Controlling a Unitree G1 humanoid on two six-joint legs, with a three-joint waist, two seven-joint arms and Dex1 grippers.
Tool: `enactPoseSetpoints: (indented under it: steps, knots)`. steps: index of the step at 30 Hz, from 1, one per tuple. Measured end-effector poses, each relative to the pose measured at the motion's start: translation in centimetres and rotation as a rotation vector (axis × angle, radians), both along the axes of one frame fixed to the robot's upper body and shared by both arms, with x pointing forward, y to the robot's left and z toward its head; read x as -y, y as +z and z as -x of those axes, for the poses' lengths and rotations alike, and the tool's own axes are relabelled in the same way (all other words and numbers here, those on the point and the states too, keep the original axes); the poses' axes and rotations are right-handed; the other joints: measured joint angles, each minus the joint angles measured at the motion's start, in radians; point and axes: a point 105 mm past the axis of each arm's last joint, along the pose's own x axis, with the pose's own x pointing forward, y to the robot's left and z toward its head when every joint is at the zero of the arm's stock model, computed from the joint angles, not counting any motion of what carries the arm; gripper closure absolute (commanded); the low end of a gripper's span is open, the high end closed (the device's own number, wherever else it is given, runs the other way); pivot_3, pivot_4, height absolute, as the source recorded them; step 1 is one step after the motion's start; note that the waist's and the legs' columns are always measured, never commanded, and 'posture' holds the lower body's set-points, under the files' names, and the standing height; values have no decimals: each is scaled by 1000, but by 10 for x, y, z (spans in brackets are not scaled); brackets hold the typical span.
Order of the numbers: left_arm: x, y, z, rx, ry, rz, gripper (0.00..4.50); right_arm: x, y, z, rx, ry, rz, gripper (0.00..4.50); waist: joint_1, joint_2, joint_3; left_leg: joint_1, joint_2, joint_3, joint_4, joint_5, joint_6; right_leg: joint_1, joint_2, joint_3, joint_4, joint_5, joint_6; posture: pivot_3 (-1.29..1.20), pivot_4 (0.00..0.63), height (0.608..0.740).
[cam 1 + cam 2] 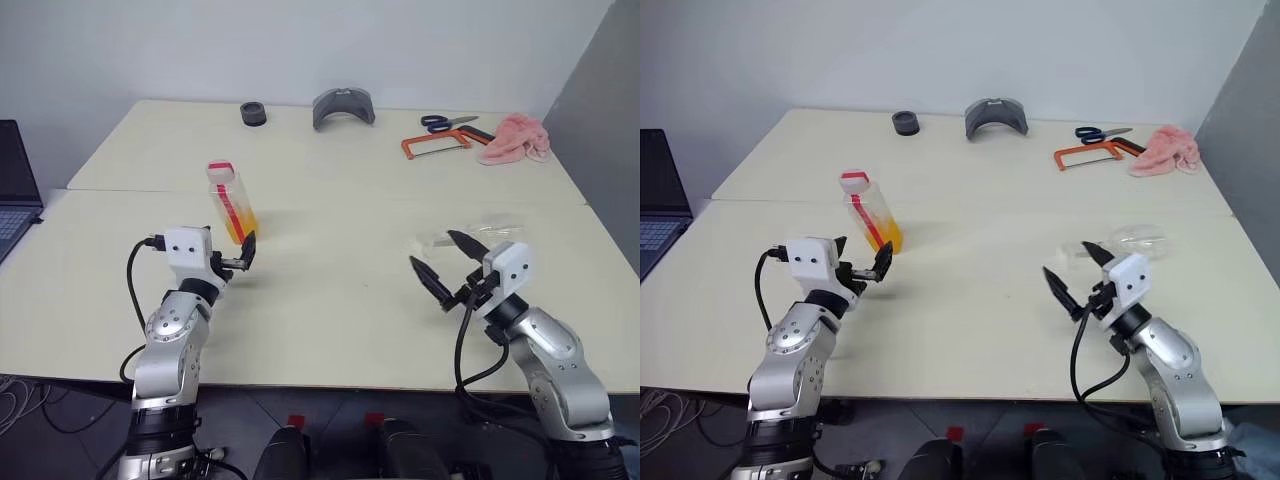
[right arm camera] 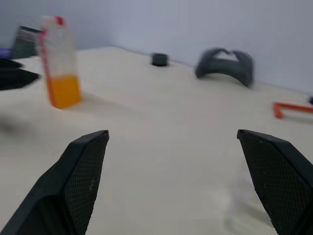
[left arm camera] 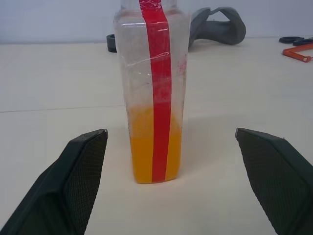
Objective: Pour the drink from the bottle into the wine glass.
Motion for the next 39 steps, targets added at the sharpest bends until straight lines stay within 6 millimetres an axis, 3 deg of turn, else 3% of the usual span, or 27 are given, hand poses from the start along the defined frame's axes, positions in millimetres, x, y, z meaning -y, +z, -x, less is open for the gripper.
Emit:
enactPoseSetpoints:
  steps: [8, 30, 39]
  knots:
    - [5, 24, -14, 27, -12, -25, 7, -19, 11, 0, -36, 130, 47, 0, 0, 0, 0, 0, -1, 0, 0, 0, 0, 0, 0, 0, 0, 0, 0, 0, 150, 740]
    - [-3, 37, -61, 2, 47, -53, 7, -39, 27, -6, 4, 220, 57, 0, 1, -1, 1, -2, -2, 0, 0, 0, 0, -1, -2, -1, -1, 0, 0, 0, 150, 740]
    - [-2, 38, -69, 9, 65, -64, 7, -46, 33, -1, 8, 307, 39, 0, 0, -1, 1, -2, -3, -1, 0, 0, 0, -1, -3, -1, -1, 0, 1, 0, 150, 740]
